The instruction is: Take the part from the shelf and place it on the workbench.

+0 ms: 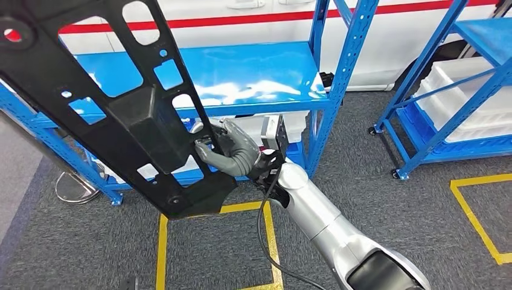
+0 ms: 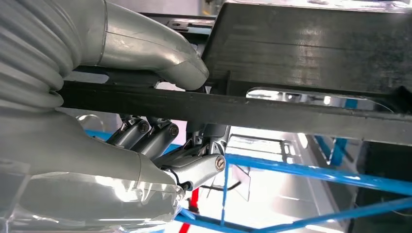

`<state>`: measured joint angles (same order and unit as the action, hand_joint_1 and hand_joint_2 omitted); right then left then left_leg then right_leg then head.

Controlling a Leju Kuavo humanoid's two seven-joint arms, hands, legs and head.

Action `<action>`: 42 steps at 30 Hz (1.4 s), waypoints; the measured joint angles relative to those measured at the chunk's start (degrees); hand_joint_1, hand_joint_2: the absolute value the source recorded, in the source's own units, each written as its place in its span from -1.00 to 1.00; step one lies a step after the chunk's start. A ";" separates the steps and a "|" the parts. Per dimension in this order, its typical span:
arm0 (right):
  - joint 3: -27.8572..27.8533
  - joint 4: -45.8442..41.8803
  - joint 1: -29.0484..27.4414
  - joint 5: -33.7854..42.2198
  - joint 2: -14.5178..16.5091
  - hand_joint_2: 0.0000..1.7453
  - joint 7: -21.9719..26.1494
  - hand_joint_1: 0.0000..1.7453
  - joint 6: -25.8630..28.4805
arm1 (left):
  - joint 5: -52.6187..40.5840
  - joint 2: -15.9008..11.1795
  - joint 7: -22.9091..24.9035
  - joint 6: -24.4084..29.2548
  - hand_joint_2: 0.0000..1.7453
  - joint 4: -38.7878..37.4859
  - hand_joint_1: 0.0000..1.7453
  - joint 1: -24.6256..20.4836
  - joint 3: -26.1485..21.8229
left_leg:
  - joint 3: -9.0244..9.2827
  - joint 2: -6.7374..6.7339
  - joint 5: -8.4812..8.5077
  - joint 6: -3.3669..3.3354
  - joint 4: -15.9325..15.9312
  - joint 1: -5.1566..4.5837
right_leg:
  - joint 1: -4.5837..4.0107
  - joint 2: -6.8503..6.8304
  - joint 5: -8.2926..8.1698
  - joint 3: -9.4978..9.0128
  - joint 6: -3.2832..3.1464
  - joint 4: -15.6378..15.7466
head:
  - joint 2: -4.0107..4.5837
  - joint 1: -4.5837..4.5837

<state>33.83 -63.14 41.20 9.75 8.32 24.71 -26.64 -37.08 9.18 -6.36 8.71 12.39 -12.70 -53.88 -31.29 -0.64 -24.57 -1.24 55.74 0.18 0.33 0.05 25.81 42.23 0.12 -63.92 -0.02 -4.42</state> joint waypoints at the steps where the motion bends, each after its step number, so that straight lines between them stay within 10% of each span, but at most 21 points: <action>1: 0.07 0.08 0.02 -0.24 -0.09 1.00 0.13 1.00 -0.01 | 0.03 0.05 0.00 -0.02 1.00 0.00 -1.00 0.05 0.00 | -0.99 0.00 0.78 -0.16 -0.02 -0.02 | 0.03 0.00 3.07 0.79 0.16 -3.78 | 0.00 0.01; 4: 0.36 0.54 0.03 -0.46 -0.30 1.00 0.73 1.00 -0.55 | 0.32 0.16 -0.08 -0.05 1.00 0.00 -1.00 0.35 -0.05 | -4.04 -0.02 2.75 -0.03 0.48 -0.06 | 0.10 -0.03 4.46 0.54 0.47 -11.02 | 0.00 0.00; 6: 0.59 0.79 0.12 -0.84 -0.33 1.00 1.31 1.00 -0.86 | 0.76 0.21 -0.30 -0.05 1.00 0.00 -1.00 0.54 -0.20 | -5.94 -0.01 3.81 0.20 1.15 -0.05 | 0.08 -0.04 1.67 -4.02 0.25 -6.95 | 0.00 0.00; 10: 1.10 0.93 0.55 -1.86 0.03 1.00 1.90 1.00 -0.41 | 1.10 0.31 -0.79 -0.07 1.00 0.00 -1.00 0.95 -0.56 | -7.73 -0.01 5.64 1.16 1.76 -0.07 | -0.60 0.00 3.43 -12.12 -0.77 4.99 | 0.00 -0.03; 13: 1.47 1.14 0.76 -2.46 0.19 1.00 1.83 1.00 0.32 | 1.17 0.33 -0.94 -0.01 1.00 0.00 -1.00 1.34 -0.96 | -8.40 0.26 5.56 2.07 1.92 -0.06 | -0.25 -0.28 1.76 -11.20 -1.78 5.96 | 0.00 -0.02; 18: 2.01 1.25 0.96 -3.98 0.86 1.00 0.75 1.00 1.19 | 1.24 0.31 -0.95 0.07 1.00 0.00 -1.00 1.60 -1.25 | -11.70 0.44 -5.47 3.63 17.18 0.71 | 0.21 -0.56 -1.49 -7.67 -2.35 6.30 | 0.00 -0.02; 20: 2.23 1.28 0.96 -4.20 0.91 1.00 0.50 1.00 1.17 | 1.29 0.30 -1.05 0.03 1.00 0.00 -1.00 1.67 -1.30 | -9.62 0.44 -3.48 4.06 17.88 1.05 | 0.34 -0.66 -2.50 -6.28 -1.96 6.14 | 0.00 -0.02; 22: 2.37 1.27 0.98 -4.28 0.91 1.00 0.46 1.00 1.31 | 1.22 0.30 -1.29 -0.09 1.00 0.00 -1.00 1.69 -1.31 | -3.98 0.49 -1.43 4.41 11.02 1.36 | 0.46 -0.68 -3.32 -5.10 -1.36 5.84 | 0.00 -0.02; 25: 2.44 1.23 0.78 -4.35 0.88 1.00 0.69 1.00 1.76 | 0.96 0.36 -1.51 -0.21 1.00 0.00 -1.00 1.71 -1.31 | 2.02 0.91 -3.07 3.67 1.68 1.05 | 0.35 -0.70 -4.60 -4.28 -0.30 5.70 | 0.00 0.00; 28: 2.49 1.25 0.37 -4.44 0.66 1.00 0.97 1.00 1.87 | 0.86 0.43 -1.48 -0.21 1.00 -0.01 -1.00 1.78 -1.31 | 1.42 0.75 -2.27 2.10 1.10 0.95 | 0.49 -0.52 -4.65 -3.72 0.70 5.35 | 0.00 0.01; 32: 2.77 1.27 0.02 -4.48 0.19 1.00 1.11 1.00 1.87 | 0.87 0.54 -1.38 -0.15 1.00 -0.01 -1.00 1.63 -1.31 | -0.91 0.41 -0.28 0.33 1.09 0.49 | 0.46 -0.24 4.51 0.64 0.99 -7.08 | 0.00 0.01; 34: 2.84 1.38 -0.10 -4.46 0.00 1.00 1.11 1.00 1.84 | 0.93 0.55 -1.34 -0.08 1.00 -0.02 -1.00 1.66 -1.31 | -2.39 0.39 0.65 0.13 1.39 0.03 | 0.32 -0.23 5.57 1.19 0.70 -11.86 | 0.00 0.02; 39: 2.86 1.45 0.24 -4.34 -0.05 1.00 1.10 1.00 1.75 | 1.07 0.83 -1.36 0.03 1.00 -0.02 -1.00 1.65 -1.31 | -5.14 0.45 2.51 0.41 2.21 -0.76 | -0.78 -0.16 2.07 -9.84 -1.86 2.68 | 0.00 0.02; 42: 2.86 1.44 0.43 -4.26 -0.03 1.00 1.05 1.00 1.74 | 1.07 0.99 -1.38 0.02 1.00 -0.02 -1.00 1.67 -1.31 | -5.58 0.44 3.66 1.29 1.95 -0.58 | -0.91 -0.23 1.71 -10.96 -2.05 5.54 | 0.00 0.05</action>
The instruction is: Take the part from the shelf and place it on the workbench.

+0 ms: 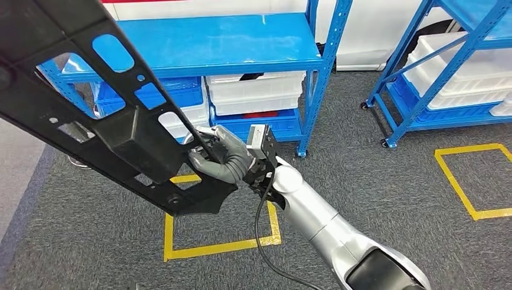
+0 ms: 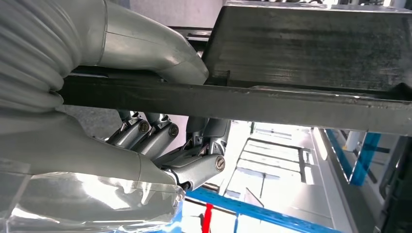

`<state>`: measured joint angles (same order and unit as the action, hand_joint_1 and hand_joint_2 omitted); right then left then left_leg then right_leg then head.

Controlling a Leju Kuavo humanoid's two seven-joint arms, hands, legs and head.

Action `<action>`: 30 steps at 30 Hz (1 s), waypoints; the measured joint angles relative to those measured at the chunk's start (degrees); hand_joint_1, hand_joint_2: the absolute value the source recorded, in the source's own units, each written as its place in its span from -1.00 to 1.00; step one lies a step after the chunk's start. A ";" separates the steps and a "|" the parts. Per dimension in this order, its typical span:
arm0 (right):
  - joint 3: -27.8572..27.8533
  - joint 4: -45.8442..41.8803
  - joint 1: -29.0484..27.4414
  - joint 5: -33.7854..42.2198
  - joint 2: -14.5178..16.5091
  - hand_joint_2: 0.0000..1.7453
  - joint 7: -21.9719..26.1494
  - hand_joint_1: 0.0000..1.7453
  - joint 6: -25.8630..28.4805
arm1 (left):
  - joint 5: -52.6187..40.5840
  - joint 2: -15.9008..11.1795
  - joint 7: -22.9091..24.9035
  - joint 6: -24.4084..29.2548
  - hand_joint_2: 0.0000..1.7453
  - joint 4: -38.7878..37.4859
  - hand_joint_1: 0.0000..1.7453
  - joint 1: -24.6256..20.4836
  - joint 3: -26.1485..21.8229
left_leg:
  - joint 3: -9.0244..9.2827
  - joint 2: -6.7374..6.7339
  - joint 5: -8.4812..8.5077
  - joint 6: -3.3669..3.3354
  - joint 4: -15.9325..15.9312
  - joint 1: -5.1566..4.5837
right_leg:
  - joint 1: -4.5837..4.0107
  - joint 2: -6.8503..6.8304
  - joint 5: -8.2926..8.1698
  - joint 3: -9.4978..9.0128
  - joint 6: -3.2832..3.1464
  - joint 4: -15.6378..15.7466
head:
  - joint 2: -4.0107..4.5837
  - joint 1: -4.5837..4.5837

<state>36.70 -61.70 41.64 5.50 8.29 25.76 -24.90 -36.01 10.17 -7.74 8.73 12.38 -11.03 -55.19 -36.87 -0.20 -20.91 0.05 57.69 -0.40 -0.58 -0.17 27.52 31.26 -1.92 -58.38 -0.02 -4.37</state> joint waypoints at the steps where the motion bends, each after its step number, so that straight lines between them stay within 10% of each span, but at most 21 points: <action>1: 0.00 0.01 0.04 0.01 0.01 1.00 -0.02 1.00 0.00 | -0.01 0.01 0.00 0.00 1.00 0.00 -1.00 0.04 0.00 | -0.28 0.10 -0.30 0.28 0.18 -0.03 | 0.21 -0.15 -0.57 0.16 -0.19 0.44 | 0.00 0.01; 6: 0.01 0.21 0.13 0.04 0.28 1.00 -0.21 1.00 -0.20 | 0.01 0.04 0.01 0.00 1.00 -0.01 -1.00 0.14 0.00 | -3.99 0.29 -10.52 2.11 13.41 0.84 | 0.79 -0.53 -3.74 3.18 -0.69 1.21 | 0.00 -0.01; 8: 0.02 0.42 0.05 0.11 0.28 1.00 -0.39 1.00 -0.26 | 0.02 0.03 0.03 0.02 1.00 0.00 -1.00 0.15 0.00 | -3.22 0.28 -9.48 2.71 16.03 1.33 | 0.87 -0.57 -4.90 4.77 -0.42 1.03 | 0.00 -0.01; 10: 0.02 0.51 0.04 0.31 0.29 1.00 -0.46 1.00 -0.27 | 0.05 0.01 0.03 0.07 1.00 0.01 -1.00 0.11 0.00 | 1.29 0.28 -6.38 3.06 10.89 1.72 | 1.03 -0.56 -5.92 6.28 0.03 0.64 | 0.00 -0.01; 13: 0.03 0.49 0.11 0.62 0.30 1.00 -0.50 1.00 -0.23 | 0.08 0.03 0.03 0.11 1.00 0.01 -1.00 -0.01 0.00 | 8.29 0.42 -7.26 2.58 0.26 1.52 | 0.99 -0.52 -7.25 7.54 0.98 0.21 | 0.00 0.00; 16: 0.05 0.54 0.12 0.78 0.26 1.00 -0.55 1.00 -0.22 | 0.10 0.08 0.04 0.12 1.00 -0.01 -1.00 0.07 0.00 | 8.08 0.38 -6.94 1.08 -1.18 1.34 | 1.06 -0.45 -8.11 7.99 2.05 0.31 | 0.00 0.02; 22: 0.12 0.77 -0.13 0.91 -0.05 1.00 -0.57 1.00 0.01 | -0.03 0.15 0.00 0.11 1.00 -0.01 -1.00 0.05 0.02 | 3.97 0.01 -3.36 -0.47 -0.95 1.33 | 1.30 -0.06 3.58 12.47 2.75 -16.17 | 0.00 0.04; 24: 0.19 0.81 -0.29 0.95 -0.20 1.00 -0.60 1.00 0.05 | -0.21 0.15 -0.05 0.18 1.00 -0.01 -1.00 0.08 0.07 | 2.40 0.01 -2.52 -0.24 -0.60 1.30 | 1.30 -0.06 1.46 10.28 2.63 -16.06 | 0.00 0.04; 26: 0.30 0.78 -0.26 1.07 -0.23 1.00 -0.63 1.00 0.03 | -0.38 0.15 -0.15 0.30 1.00 -0.01 -1.00 0.07 0.16 | 1.14 0.03 -1.92 0.17 -0.06 1.24 | 1.24 -0.06 -0.35 4.71 2.24 -9.05 | 0.00 0.04; 30: 0.44 0.75 -0.13 2.03 -0.20 1.00 -0.88 1.00 -1.12 | -0.48 0.13 -0.26 0.34 1.00 -0.01 -1.00 0.02 0.26 | 0.14 0.00 -0.75 1.52 0.45 1.08 | 0.79 0.06 1.51 -0.21 1.38 -0.68 | 0.00 0.03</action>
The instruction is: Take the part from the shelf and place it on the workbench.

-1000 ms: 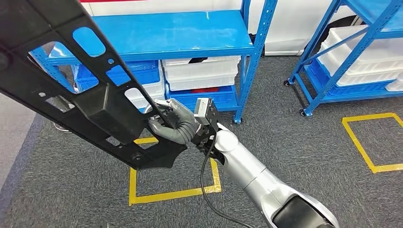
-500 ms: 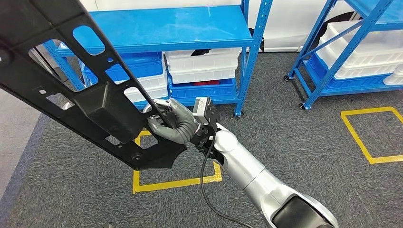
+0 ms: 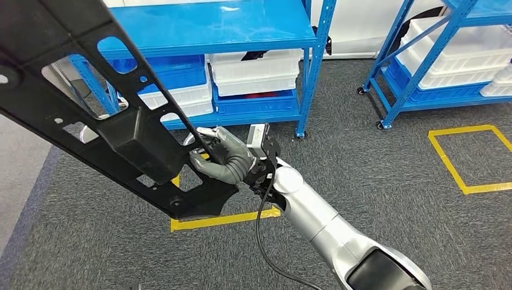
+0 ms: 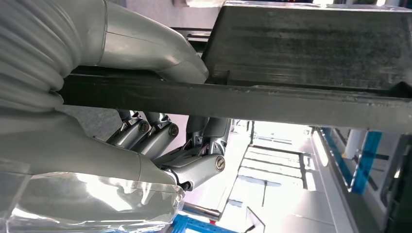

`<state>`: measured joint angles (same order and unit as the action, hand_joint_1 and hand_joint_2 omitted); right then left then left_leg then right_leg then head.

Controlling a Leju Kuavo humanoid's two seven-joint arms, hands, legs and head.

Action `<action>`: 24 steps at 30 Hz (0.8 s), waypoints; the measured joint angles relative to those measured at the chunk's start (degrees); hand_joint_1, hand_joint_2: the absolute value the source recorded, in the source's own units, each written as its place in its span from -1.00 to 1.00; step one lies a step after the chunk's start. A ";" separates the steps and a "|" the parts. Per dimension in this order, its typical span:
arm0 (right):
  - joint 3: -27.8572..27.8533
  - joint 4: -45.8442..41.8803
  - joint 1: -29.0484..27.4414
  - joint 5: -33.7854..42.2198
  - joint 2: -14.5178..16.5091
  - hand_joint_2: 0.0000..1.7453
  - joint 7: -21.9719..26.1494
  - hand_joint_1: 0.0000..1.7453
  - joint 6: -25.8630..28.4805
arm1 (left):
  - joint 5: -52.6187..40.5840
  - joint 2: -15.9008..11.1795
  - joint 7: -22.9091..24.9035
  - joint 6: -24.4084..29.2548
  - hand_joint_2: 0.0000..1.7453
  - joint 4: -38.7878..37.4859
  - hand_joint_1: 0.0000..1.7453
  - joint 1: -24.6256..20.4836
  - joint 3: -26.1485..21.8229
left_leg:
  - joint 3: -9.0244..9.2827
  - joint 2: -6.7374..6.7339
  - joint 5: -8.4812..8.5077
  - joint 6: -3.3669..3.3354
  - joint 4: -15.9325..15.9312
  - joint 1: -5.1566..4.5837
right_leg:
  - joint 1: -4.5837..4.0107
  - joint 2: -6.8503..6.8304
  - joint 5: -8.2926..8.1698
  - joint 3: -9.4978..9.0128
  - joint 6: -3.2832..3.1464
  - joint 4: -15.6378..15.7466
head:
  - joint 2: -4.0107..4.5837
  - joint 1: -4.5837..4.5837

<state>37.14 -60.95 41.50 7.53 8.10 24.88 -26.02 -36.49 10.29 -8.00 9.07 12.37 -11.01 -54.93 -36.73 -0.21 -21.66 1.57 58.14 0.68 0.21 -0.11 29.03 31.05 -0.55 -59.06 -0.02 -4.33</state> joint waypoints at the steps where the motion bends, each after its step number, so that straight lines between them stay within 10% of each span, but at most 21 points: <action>1: 0.03 0.01 0.01 0.24 0.00 1.00 -0.05 1.00 -0.33 | 0.00 0.00 -0.01 0.00 1.00 0.00 -1.00 0.01 0.01 | -0.14 0.00 0.11 0.36 0.06 0.08 | 0.05 -0.07 -0.34 0.18 -0.42 0.12 | 0.00 0.00; 6: 0.42 0.08 0.13 0.84 0.06 1.00 -0.10 1.00 -0.85 | 0.10 0.01 -0.02 0.03 1.00 0.00 -1.00 0.12 0.01 | -4.98 0.01 -8.25 1.55 12.94 0.33 | 0.02 -0.30 -2.07 1.69 -2.01 0.39 | 0.00 -0.01; 8: 0.56 0.22 0.02 0.86 0.05 1.00 -0.12 1.00 -0.85 | 0.13 0.01 -0.05 0.04 1.00 0.00 -1.00 0.20 0.01 | -5.53 0.01 -9.17 1.53 16.46 0.32 | -0.31 -0.28 -2.52 2.35 -2.10 0.28 | 0.00 -0.01; 13: 0.89 0.35 0.11 0.93 0.05 1.00 -0.04 1.00 -0.86 | 0.28 -0.15 -0.32 0.10 1.00 0.00 -1.00 0.18 0.01 | 4.46 0.05 -4.09 -0.66 0.76 -0.58 | -0.72 -0.27 -3.17 2.90 -1.67 0.15 | 0.00 -0.01; 18: 1.37 0.36 0.15 0.85 0.03 1.00 0.23 1.00 -0.86 | 0.30 -0.16 -0.43 0.13 1.00 0.00 -1.00 0.13 0.01 | 5.21 -0.19 -2.78 -1.89 -2.28 -0.41 | -0.50 -0.16 -2.38 3.91 -0.22 -1.20 | 0.00 0.00; 22: 1.69 0.50 -0.16 0.53 -0.16 1.00 0.44 1.00 -0.81 | 0.30 -0.11 -0.46 0.13 1.00 0.00 -1.00 0.05 0.01 | 4.48 -0.33 -2.00 -2.03 -2.56 -0.14 | 0.34 0.07 3.93 9.71 0.96 -13.92 | 0.00 0.01; 24: 1.89 0.60 -0.42 0.12 -0.31 1.00 0.46 1.00 -0.75 | 0.32 -0.05 -0.45 0.13 1.00 0.00 -1.00 0.14 0.01 | 3.98 -0.32 -2.02 -1.76 -1.99 0.08 | 0.86 0.04 2.87 9.77 1.51 -14.40 | 0.00 0.01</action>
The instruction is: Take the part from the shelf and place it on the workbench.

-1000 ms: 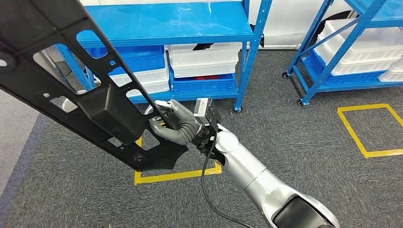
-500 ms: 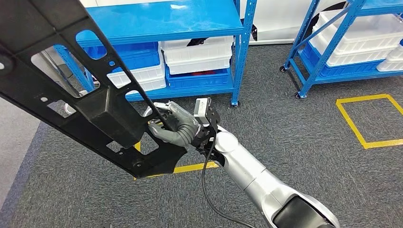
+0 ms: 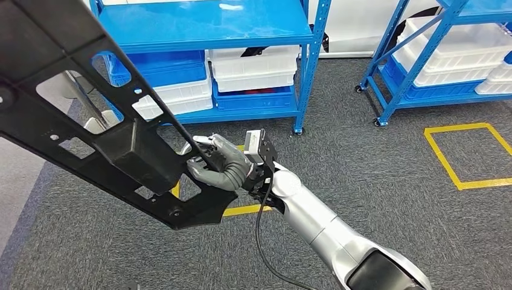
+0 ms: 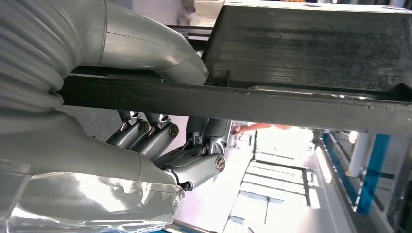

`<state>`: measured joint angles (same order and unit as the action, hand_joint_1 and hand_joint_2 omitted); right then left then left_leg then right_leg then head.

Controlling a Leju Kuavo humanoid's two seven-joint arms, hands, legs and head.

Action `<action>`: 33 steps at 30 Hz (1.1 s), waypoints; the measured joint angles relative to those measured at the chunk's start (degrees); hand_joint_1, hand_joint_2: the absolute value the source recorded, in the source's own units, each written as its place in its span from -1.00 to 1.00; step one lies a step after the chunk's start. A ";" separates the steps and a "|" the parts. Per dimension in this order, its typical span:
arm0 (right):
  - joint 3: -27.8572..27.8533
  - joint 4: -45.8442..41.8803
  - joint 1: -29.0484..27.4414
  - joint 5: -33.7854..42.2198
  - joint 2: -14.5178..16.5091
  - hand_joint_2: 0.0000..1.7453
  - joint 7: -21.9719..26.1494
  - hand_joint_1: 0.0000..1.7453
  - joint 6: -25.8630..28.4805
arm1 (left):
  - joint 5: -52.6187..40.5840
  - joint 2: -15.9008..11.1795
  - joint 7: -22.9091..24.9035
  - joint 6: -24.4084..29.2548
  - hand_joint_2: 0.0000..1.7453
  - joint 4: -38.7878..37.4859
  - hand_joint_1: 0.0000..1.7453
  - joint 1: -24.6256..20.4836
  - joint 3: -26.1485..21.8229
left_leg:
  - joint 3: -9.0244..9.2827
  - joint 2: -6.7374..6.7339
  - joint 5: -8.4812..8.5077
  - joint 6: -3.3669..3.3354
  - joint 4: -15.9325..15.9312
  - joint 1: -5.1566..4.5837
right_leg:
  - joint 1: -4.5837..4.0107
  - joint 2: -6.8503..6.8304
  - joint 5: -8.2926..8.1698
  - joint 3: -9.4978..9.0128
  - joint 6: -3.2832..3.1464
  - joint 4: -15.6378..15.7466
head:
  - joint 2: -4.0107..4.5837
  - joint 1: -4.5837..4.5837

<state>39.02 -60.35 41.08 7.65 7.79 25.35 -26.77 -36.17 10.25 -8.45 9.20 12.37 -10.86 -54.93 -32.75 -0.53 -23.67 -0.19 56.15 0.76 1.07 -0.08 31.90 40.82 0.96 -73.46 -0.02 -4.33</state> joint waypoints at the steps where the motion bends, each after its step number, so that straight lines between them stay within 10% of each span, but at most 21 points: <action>1: 0.08 0.02 -0.01 -0.14 -0.04 1.00 0.02 1.00 0.02 | 0.04 0.05 0.01 0.00 1.00 0.00 -1.00 0.00 0.00 | -0.25 0.01 -0.14 0.26 0.49 0.20 | 0.27 -0.03 -1.90 -1.63 0.27 3.13 | 0.00 0.00; 4: 0.25 0.05 0.14 -0.32 -0.04 1.00 0.13 1.00 0.01 | 0.14 0.07 -0.01 0.03 1.00 0.00 -1.00 -0.12 0.00 | -1.36 0.10 -0.74 1.51 2.34 0.36 | 0.55 0.18 -4.93 -5.99 0.37 12.13 | 0.00 -0.02; 9: 0.48 0.07 0.22 -0.39 -0.01 1.00 0.28 1.00 -0.01 | 0.17 0.04 -0.05 0.09 1.00 0.00 -1.00 -0.08 0.00 | -2.59 0.13 -1.63 2.95 3.93 0.49 | 0.25 0.42 -5.40 -5.49 -1.75 12.71 | 0.00 -0.08; 14: 0.67 0.18 0.20 -0.43 0.10 1.00 0.40 1.00 -0.03 | 0.18 0.05 -0.05 0.09 1.00 0.00 -1.00 0.05 0.00 | -9.02 0.14 -8.93 3.04 19.37 0.46 | -0.41 0.35 -5.93 -4.91 -2.73 12.78 | 0.00 -0.08; 19: 0.82 0.25 0.45 -0.49 0.24 1.00 0.43 1.00 0.01 | 0.18 -0.05 -0.08 0.14 1.00 0.00 -1.00 -0.03 0.00 | -1.55 0.29 -2.60 0.37 5.50 -0.68 | -1.15 0.47 -6.24 -4.90 -2.73 12.87 | 0.00 -0.08; 24: 0.87 0.24 0.60 -0.61 0.32 1.00 0.46 1.00 0.02 | 0.16 -0.06 -0.14 0.23 1.00 0.00 -1.00 0.04 0.01 | -0.15 0.24 -1.28 -0.19 1.54 -0.87 | -0.87 0.33 -6.38 -4.43 -1.19 12.79 | 0.00 -0.07; 29: 0.87 0.37 0.41 -0.70 0.14 1.00 0.47 1.00 0.02 | 0.15 -0.02 -0.14 0.23 1.00 0.00 -1.00 -0.05 0.02 | -0.46 -0.01 -0.35 -0.50 0.65 -0.46 | -0.39 0.30 0.45 1.75 0.12 -0.89 | 0.00 -0.07; 33: 0.87 0.40 0.29 -0.72 -0.01 1.00 0.46 1.00 0.02 | 0.15 0.16 -0.14 0.22 1.00 0.00 -1.00 0.14 0.02 | -0.92 0.01 -0.74 0.19 1.80 -0.26 | 0.11 -0.04 -4.50 -3.15 0.58 7.60 | 0.00 -0.06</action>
<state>39.89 -59.94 41.37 6.93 7.78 25.81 -26.75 -36.02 10.41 -8.59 9.42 12.37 -10.72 -54.90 -33.66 -0.52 -24.42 0.00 57.95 0.50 1.18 -0.12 27.40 37.68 1.53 -65.86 -0.02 -4.39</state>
